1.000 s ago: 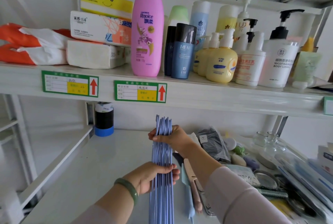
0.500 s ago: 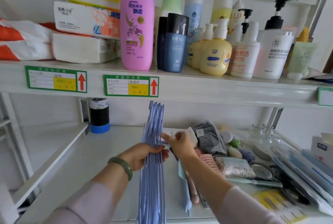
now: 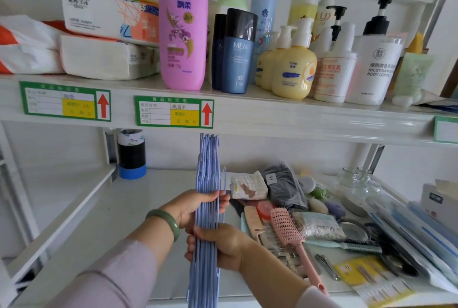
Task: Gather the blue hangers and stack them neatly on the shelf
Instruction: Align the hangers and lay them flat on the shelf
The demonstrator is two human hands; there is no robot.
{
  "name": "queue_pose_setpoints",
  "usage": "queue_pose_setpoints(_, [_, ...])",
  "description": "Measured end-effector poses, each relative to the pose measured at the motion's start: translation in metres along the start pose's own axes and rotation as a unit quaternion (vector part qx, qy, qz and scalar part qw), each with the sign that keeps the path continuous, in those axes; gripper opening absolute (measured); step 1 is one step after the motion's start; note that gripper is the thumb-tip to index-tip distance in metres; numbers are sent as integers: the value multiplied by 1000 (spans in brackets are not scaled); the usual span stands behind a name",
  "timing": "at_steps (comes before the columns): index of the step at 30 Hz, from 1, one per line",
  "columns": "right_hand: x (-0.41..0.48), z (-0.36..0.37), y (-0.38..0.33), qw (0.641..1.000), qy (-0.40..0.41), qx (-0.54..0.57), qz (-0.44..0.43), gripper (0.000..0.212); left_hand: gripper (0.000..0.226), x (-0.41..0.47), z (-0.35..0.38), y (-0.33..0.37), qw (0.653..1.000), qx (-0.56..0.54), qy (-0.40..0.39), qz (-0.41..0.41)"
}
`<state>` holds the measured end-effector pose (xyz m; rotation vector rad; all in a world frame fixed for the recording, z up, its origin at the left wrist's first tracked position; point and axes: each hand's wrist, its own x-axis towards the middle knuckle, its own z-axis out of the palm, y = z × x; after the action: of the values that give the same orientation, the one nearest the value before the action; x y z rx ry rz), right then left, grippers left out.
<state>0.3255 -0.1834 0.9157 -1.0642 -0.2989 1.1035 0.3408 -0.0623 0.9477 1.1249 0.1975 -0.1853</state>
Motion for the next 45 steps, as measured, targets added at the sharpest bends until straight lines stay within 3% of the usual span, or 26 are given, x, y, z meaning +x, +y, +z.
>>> queue_pose_setpoints(10, [1, -3, 5, 998, 53, -1, -15, 18, 24, -5, -9, -18, 999, 14, 36, 4])
queue_pose_setpoints(17, [11, 9, -5, 999, -14, -17, -35, 15, 16, -10, -17, -8, 997, -10, 53, 48])
queue_pose_setpoints(21, [15, 7, 3, 1000, -12, 4, -10, 16, 13, -13, -23, -12, 997, -19, 64, 45])
queue_pose_setpoints(27, [19, 13, 9, 994, 74, 61, 43, 4, 11, -12, -30, -13, 997, -22, 69, 27])
queue_pose_setpoints(33, [17, 23, 13, 983, 179, -29, -24, 17, 10, -9, -27, -17, 996, 25, 76, 35])
queue_pose_setpoints(38, [18, 21, 12, 977, 205, -50, -17, 27, 18, -14, -20, -19, 995, 34, 80, 42])
queue_pose_setpoints(40, [16, 20, 11, 978, 199, -58, -14, 25, 29, -14, -23, -22, 976, 138, 147, 79])
queue_pose_setpoints(41, [16, 19, 9, 979, 194, -59, -12, 25, 34, -17, -26, -26, 940, 228, 225, 115])
queue_pose_setpoints(42, [16, 18, 7, 981, 187, -56, -8, 27, 33, -19, -32, -32, 883, 286, 335, 161])
queue_pose_setpoints(43, [15, 18, 5, 982, 180, -51, -5, 29, 27, -21, -39, -39, 840, 282, 422, 192])
queue_pose_setpoints(44, [15, 17, 3, 984, 172, -47, -3, 31, 32, -26, -49, -49, 825, 252, 469, 191])
queue_pose_setpoints(45, [15, 18, 1, 986, 164, -44, -5, 33, 54, -23, -57, -62, 831, 236, 480, 151])
